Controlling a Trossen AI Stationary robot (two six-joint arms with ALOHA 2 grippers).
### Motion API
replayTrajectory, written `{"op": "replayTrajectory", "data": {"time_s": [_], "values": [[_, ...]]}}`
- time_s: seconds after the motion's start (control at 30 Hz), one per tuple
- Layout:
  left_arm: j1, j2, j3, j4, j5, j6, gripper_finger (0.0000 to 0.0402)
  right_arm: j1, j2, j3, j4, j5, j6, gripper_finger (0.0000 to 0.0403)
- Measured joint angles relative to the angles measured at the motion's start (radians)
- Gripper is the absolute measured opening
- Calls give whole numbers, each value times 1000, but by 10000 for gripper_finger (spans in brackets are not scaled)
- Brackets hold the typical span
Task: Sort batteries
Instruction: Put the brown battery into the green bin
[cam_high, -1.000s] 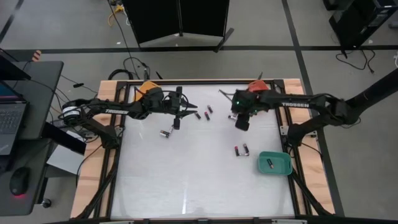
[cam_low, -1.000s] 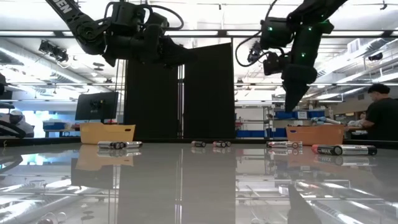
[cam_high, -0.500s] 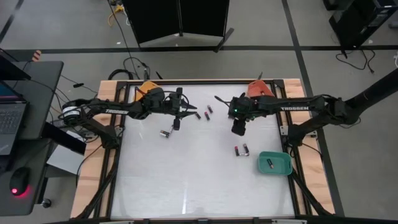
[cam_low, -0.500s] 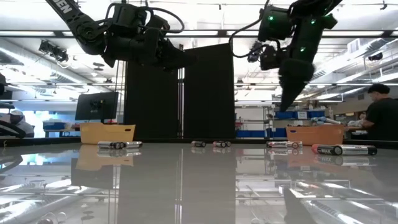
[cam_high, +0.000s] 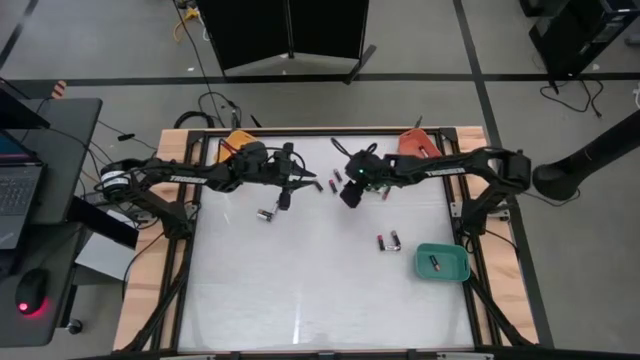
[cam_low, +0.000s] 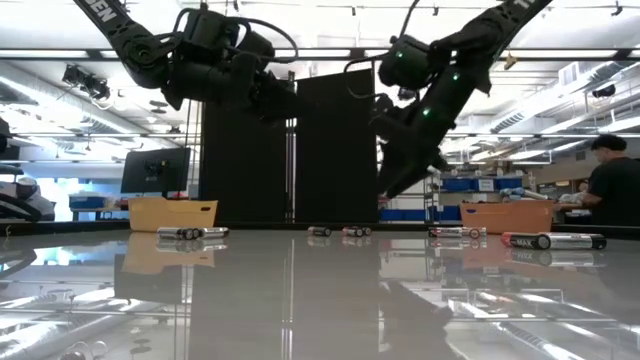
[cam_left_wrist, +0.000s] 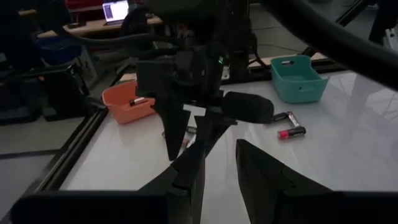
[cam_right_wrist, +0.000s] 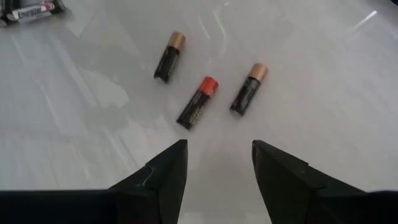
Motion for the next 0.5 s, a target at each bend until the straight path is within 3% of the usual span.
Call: {"op": "replayTrajectory", "data": {"time_s": [0.2,0.5], "values": [[0,0,0,-23,-11,8,96,-5,-43,0,-89,0,-90,190],[0,0,0,-24,-11,9,96,-95,-158,0,-433,81,-618,183]]}}
